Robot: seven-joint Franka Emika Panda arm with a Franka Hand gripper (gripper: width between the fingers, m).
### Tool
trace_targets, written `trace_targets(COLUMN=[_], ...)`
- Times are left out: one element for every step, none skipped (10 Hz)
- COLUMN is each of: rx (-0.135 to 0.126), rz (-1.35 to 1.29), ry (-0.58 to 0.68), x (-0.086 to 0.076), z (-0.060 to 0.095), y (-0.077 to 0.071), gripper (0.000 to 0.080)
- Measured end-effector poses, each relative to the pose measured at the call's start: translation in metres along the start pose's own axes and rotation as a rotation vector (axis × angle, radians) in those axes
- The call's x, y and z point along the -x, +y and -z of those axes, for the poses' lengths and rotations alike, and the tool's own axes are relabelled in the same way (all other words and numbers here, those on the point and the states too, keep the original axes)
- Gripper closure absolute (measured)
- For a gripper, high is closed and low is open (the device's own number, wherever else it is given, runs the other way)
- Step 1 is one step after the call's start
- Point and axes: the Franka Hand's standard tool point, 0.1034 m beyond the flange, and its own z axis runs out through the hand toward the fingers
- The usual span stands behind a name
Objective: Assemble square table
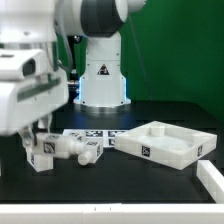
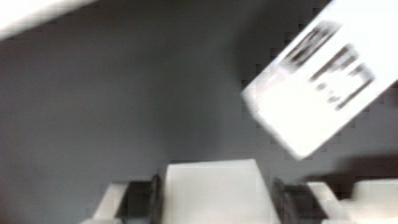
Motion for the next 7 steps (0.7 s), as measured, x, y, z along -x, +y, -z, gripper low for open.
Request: trace_targets(rx=[-0.007,-0.01,-0.011,-0.013,-0.016,-0.018,-0.03], rz=[-0.02,-0.014,0.06,0.168,0.33,0.434,0.572], ry=[-0.007,-0.007,-0.011,-0.015,-0.008,-0.002,0.011], x=[0.0,-0.003,0.0,0.005,0.019,0.04,0.068], z=[-0.004,-0.007,-0.007,-0.006,0.0,0.008,0.014], y=[-0.001,0.0,0.0,-0.002,-0.008,-0.022,-0.035], gripper=[0.0515,0.0514,0.0514,0.0514,0.0514,0.0514,0.0514])
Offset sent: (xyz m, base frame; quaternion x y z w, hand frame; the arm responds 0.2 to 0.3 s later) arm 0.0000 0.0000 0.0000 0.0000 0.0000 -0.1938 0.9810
